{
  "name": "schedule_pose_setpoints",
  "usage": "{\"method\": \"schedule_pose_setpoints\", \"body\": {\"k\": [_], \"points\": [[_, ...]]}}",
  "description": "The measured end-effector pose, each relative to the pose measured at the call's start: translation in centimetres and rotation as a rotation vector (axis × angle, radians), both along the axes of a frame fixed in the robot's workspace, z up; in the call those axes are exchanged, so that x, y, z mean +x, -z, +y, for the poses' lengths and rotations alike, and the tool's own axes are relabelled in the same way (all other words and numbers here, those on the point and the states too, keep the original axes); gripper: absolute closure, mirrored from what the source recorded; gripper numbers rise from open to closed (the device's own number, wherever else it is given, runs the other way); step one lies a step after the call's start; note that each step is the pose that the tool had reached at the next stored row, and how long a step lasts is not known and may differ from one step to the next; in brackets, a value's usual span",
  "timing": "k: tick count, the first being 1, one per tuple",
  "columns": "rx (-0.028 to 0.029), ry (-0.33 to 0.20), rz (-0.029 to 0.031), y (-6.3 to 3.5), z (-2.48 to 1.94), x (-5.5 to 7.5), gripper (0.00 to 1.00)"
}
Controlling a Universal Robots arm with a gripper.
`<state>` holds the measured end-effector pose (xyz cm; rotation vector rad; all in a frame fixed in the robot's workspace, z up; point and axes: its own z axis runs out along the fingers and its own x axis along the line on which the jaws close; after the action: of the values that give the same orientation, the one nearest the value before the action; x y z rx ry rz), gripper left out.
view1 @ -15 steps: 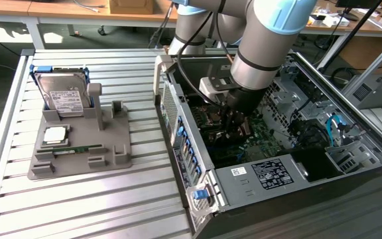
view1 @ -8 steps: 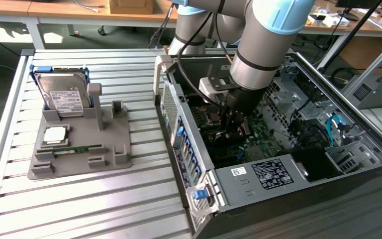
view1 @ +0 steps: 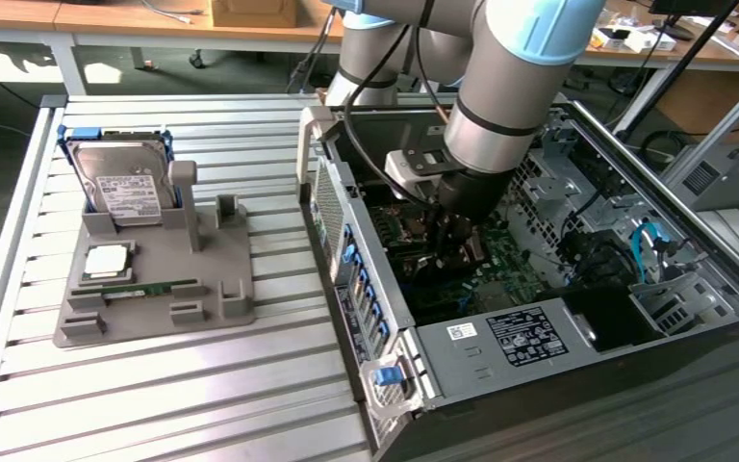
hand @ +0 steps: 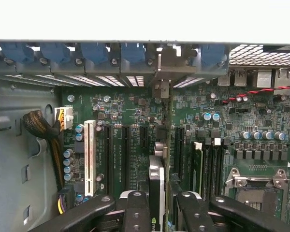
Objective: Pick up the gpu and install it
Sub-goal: 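Insert the gpu into the slot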
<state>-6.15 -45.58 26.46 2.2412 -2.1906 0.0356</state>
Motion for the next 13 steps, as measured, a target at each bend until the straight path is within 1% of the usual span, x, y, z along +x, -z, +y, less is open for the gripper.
{"method": "schedule_pose_setpoints", "body": {"k": [5,13], "points": [[0.0001,-0.002,-0.0002,0.01,0.17,0.01,0.73],[-0.0001,-0.002,-0.0001,0.00,0.19,0.01,0.73]]}}
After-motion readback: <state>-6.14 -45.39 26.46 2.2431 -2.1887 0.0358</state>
